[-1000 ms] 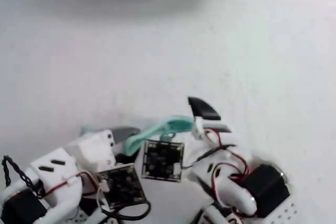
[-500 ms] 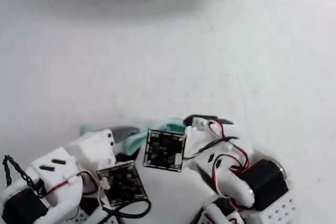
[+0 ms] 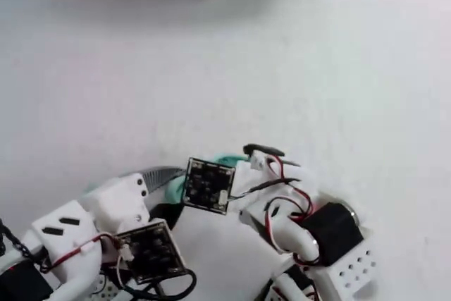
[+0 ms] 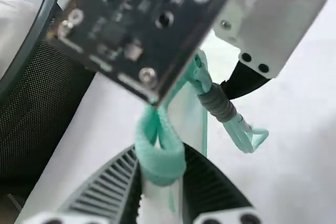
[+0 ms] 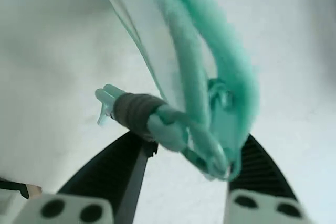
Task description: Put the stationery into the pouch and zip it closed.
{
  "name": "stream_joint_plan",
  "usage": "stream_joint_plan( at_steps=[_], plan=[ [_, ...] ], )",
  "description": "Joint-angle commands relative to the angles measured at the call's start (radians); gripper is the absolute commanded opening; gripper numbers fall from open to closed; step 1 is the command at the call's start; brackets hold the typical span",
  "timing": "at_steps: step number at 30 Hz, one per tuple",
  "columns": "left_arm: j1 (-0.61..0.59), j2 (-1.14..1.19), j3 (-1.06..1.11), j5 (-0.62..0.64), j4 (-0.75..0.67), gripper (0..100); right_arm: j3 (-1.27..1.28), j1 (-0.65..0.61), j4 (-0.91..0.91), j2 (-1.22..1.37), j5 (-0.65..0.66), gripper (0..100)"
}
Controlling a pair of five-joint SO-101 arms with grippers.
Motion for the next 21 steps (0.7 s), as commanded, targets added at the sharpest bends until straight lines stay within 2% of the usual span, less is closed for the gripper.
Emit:
stream_joint_plan(
  at_steps=[1,7,13,21],
  plan=[
    [0.008,-0.001,-0.071,0.031,-0.044,2,-0.011,-0.008,-0.027,-0.004,-0.008,21.9],
    [0.008,-0.002,-0.071,0.031,-0.043,2,-0.037,0.031,-0.059,-0.004,-0.008,20.3],
    [0.008,-0.002,-0.071,0.032,-0.043,2,-0.038,-0.047,-0.107,-0.03,0.061,1.0],
    [0.002,-0.002,-0.063,0.032,-0.054,2,-0.044,-0.051,-0.087,-0.274,0.061,2.0]
  ],
)
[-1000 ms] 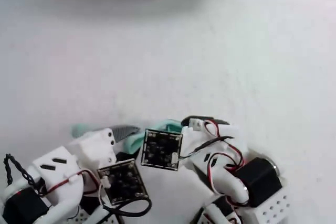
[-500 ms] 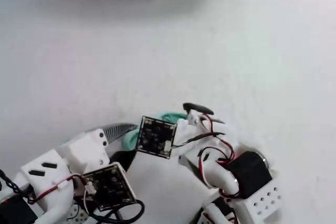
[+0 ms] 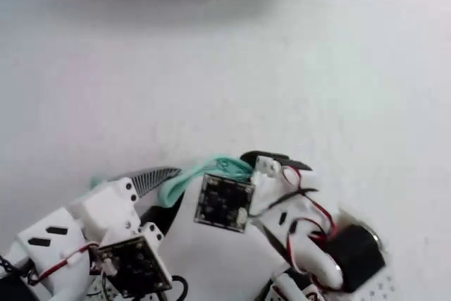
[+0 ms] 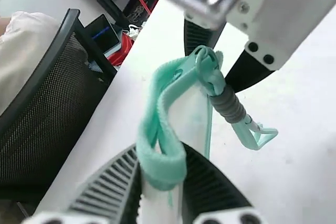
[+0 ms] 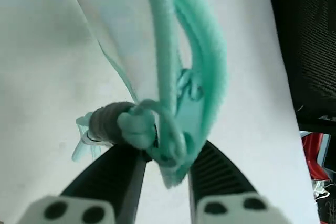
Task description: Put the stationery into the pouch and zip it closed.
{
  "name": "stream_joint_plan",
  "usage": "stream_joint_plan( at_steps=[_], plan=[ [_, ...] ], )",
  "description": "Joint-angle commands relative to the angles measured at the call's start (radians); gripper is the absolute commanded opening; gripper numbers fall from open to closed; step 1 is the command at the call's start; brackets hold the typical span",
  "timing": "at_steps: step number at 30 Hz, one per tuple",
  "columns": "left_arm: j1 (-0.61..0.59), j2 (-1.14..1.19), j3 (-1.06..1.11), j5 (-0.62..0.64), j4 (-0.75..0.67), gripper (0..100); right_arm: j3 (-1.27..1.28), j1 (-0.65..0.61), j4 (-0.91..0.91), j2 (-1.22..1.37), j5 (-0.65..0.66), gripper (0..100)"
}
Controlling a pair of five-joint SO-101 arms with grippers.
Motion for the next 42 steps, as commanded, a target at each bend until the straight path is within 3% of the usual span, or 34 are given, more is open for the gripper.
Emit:
stream_joint_plan(
  at_steps=[1,5,10,16,20,31,36,39,42],
  plan=[
    [0.001,0.015,-0.031,0.015,-0.051,2,-0.058,-0.036,0.013,-0.11,0.006,2.0],
    [0.001,0.016,0.038,0.069,-0.126,3,-0.163,-0.042,0.064,-0.131,-0.081,2.0],
    [-0.022,0.015,0.187,0.178,-0.226,20,-0.212,-0.042,0.073,-0.131,-0.167,2.0],
    [-0.074,0.015,0.278,0.203,-0.341,11,-0.221,-0.061,0.058,-0.142,-0.282,2.0],
    [-0.076,0.015,0.29,0.199,-0.371,2,-0.212,-0.197,0.061,-0.133,-0.319,2.0],
    [-0.07,0.015,0.285,0.184,-0.373,2,0.005,-0.205,-0.051,-0.142,-0.321,2.0],
    [-0.07,0.015,0.278,0.21,-0.367,2,0.137,-0.088,-0.173,-0.142,-0.245,2.1],
    [-0.068,0.015,0.219,0.224,-0.328,2,0.216,-0.082,-0.239,-0.142,-0.239,2.2],
    [-0.038,0.015,0.16,0.226,-0.292,2,0.259,-0.101,-0.285,-0.14,-0.245,8.3]
  ],
)
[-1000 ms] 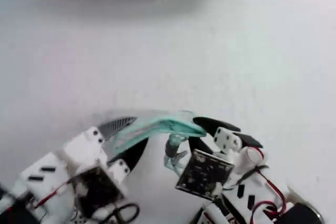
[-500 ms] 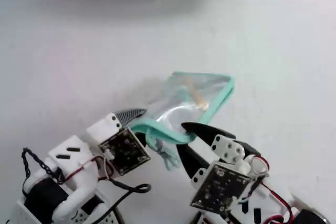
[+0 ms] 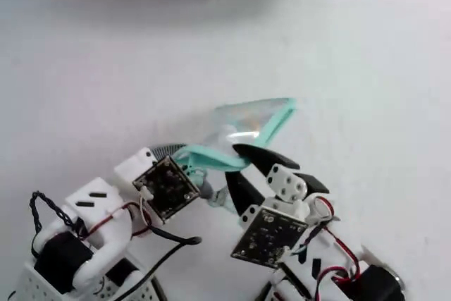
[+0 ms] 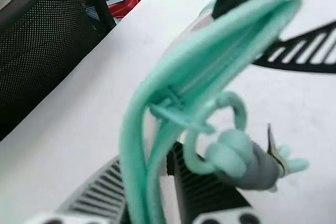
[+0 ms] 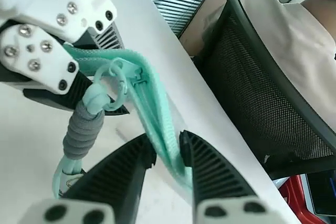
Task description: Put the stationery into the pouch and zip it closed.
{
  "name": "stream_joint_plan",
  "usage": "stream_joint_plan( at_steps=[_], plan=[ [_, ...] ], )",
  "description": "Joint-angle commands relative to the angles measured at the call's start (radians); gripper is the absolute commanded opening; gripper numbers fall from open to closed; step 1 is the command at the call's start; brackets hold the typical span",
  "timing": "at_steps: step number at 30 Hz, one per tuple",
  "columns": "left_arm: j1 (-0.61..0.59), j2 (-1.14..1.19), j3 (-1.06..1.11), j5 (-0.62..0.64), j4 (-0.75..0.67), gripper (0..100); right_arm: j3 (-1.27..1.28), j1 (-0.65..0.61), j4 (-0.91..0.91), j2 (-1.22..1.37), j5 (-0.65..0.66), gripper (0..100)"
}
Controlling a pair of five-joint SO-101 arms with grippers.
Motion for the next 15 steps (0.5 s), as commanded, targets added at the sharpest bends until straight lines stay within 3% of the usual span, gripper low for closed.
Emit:
stream_joint_plan(
  at_steps=[1,3,6,15],
  plan=[
    [0.053,-0.005,-0.157,0.02,0.015,2,0.084,-0.016,-0.035,0.013,0.0,11.1],
    [0.071,-0.005,-0.167,0.02,0.02,2,0.084,-0.016,-0.036,0.015,0.009,12.3],
    [0.077,-0.005,-0.167,0.02,0.02,2,0.091,-0.033,-0.035,0.013,0.081,0.9],
    [0.071,-0.005,-0.167,0.018,0.02,3,0.1,-0.058,-0.038,0.01,0.115,2.2]
  ],
)
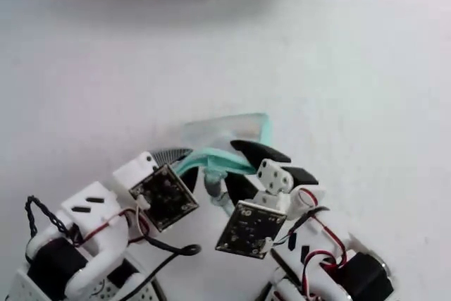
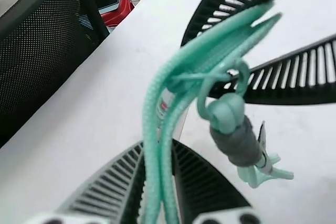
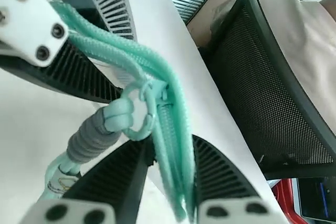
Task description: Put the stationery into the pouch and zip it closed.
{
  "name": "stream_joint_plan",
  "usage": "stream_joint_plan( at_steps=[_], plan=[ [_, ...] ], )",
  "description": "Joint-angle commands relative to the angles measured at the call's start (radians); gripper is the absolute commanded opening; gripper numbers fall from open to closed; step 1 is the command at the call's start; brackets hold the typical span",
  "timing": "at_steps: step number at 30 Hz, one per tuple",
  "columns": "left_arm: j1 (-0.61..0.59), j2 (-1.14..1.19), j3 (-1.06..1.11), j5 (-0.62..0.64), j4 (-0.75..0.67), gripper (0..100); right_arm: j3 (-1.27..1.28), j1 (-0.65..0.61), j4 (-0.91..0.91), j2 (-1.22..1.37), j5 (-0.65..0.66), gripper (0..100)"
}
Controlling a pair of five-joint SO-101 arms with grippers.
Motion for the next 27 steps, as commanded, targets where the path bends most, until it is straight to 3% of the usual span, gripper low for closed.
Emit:
stream_joint_plan(
  at_steps=[1,4,7,13,19,23,27],
  plan=[
    [0.038,-0.005,-0.118,0.012,-0.015,3,0.035,-0.054,-0.016,0.008,-0.011,2.2],
    [-0.042,-0.005,-0.118,0.018,-0.002,12,0.038,0.004,-0.048,0.008,-0.052,2.2],
    [-0.15,-0.007,-0.13,0.104,0.069,25,0.038,0.074,-0.061,0.008,-0.063,2.2],
    [-0.278,-0.007,-0.224,0.095,0.209,25,0.063,0.091,-0.082,0.016,-0.126,2.2],
    [-0.288,-0.007,-0.296,0.084,0.227,25,0.109,0.116,-0.177,0.018,-0.25,2.2],
    [-0.271,-0.047,-0.451,0.086,0.269,25,0.107,0.159,-0.268,0.019,-0.399,2.2],
    [-0.145,-0.074,-0.443,0.092,0.284,25,0.107,0.163,-0.331,0.021,-0.517,2.1]
  ],
)
